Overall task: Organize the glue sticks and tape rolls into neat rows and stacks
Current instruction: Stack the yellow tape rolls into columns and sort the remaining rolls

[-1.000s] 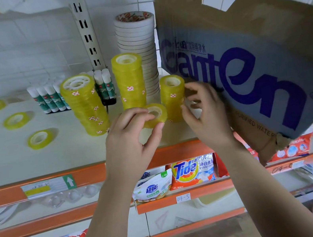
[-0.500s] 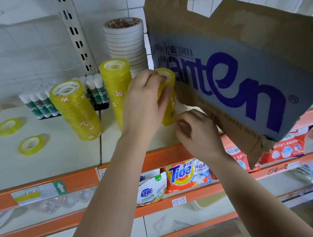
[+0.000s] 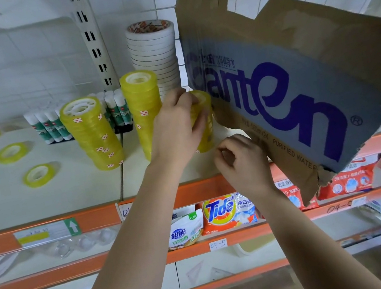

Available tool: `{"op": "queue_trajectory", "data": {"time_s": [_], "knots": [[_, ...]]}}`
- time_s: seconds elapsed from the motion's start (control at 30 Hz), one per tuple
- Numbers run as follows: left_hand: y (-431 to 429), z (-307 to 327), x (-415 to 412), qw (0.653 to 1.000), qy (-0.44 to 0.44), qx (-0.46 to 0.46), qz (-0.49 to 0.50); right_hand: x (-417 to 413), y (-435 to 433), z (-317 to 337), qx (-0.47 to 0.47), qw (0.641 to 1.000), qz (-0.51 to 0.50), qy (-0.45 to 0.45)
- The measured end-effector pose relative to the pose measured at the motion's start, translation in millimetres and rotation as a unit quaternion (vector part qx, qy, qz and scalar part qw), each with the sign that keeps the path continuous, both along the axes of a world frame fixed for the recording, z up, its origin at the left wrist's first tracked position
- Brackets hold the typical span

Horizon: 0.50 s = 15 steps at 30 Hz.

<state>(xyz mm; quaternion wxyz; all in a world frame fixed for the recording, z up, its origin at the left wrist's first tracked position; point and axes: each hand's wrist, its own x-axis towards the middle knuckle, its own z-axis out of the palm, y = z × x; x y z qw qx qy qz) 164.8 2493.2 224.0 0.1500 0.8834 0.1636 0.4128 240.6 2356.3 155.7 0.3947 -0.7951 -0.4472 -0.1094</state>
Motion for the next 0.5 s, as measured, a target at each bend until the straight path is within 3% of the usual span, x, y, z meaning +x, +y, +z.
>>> {"op": "queue_trajectory", "data": {"time_s": [0.5], "knots": [[-1.0,-0.7,3.0,1.0,0.003,-0.006,0.01,-1.0,-0.7,0.3,-0.011,1.0,-0.001,0.003]]}}
